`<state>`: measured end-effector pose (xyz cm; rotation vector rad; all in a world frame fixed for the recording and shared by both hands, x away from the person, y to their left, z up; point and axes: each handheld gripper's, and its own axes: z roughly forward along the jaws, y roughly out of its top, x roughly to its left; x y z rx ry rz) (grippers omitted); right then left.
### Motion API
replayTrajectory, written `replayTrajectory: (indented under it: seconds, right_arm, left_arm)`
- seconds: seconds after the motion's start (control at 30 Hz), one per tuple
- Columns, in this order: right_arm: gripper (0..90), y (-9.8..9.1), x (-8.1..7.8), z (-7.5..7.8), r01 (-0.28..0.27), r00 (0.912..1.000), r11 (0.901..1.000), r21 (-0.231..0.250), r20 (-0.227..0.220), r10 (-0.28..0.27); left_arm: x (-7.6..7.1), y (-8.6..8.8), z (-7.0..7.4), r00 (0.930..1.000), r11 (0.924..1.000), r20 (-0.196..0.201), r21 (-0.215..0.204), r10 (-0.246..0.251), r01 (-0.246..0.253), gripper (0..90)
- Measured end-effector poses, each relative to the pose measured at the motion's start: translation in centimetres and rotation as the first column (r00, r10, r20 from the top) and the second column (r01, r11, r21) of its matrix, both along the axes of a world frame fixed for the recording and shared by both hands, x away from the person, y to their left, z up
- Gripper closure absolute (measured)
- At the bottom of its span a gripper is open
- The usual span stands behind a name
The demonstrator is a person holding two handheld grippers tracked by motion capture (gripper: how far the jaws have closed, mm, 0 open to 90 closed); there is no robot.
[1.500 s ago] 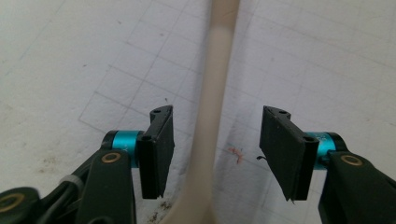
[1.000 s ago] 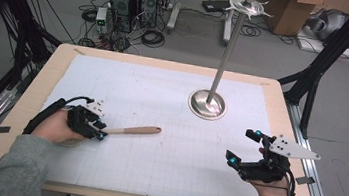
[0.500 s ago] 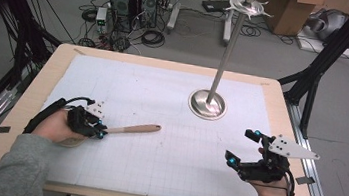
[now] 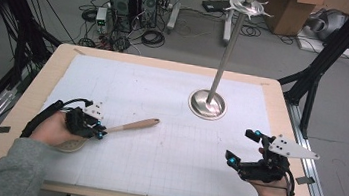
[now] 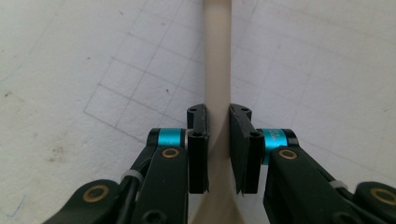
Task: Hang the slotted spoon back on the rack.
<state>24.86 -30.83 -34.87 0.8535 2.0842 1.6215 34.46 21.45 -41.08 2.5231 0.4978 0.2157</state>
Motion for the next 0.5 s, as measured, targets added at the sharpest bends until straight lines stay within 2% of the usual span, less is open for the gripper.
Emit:
replayTrajectory:
  seconds: [0.17, 0.2, 0.23, 0.27, 0.3, 0.33, 0.5]
  right_arm:
    - [1.1, 0.0, 0.0, -0.1, 0.002, 1.0000, 1.0000, -0.003, 0.001, -0.002]
    - [1.0, 0.0, 0.0, 0.0, 0.002, 1.0000, 1.0000, 0.000, -0.002, -0.002]
    - [1.1, 0.0, 0.0, 0.0, 0.003, 1.0000, 1.0000, 0.001, -0.002, -0.003]
    - [1.0, -0.1, 0.1, 0.0, 0.002, 1.0000, 1.0000, -0.001, 0.008, -0.002]
    - [1.1, -0.1, 0.0, 0.0, 0.002, 1.0000, 1.0000, 0.000, 0.005, -0.002]
    - [1.1, -0.1, 0.0, 0.0, 0.002, 1.0000, 1.0000, 0.000, 0.005, -0.002]
    - [1.0, -0.3, 0.1, 0.0, 0.003, 1.0000, 1.0000, 0.008, 0.004, -0.003]
  left_arm:
    - [-0.3, 0.5, 0.6, 0.9994, 0.9961, -0.007, -0.081, 0.035, -0.035, 77.9]
    - [-0.4, 0.8, 0.8, 0.9984, 0.9928, -0.015, -0.106, 0.054, -0.056, 77.9]
    - [-0.4, 0.8, 0.8, 0.9984, 0.9928, -0.015, -0.106, 0.054, -0.056, 77.9]
    - [-0.5, 0.9, 1.0, 0.9969, 0.9883, -0.025, -0.131, 0.074, -0.077, 77.9]
    - [-0.5, 0.9, 1.0, 0.9969, 0.9883, -0.025, -0.131, 0.074, -0.077, 77.9]
    - [-0.6, 0.9, 1.0, 0.9957, 0.9839, -0.028, -0.153, 0.089, -0.092, 77.9]
    - [-1.0, 0.6, 1.3, 0.9945, 0.9797, -0.026, -0.171, 0.102, -0.105, 77.9]
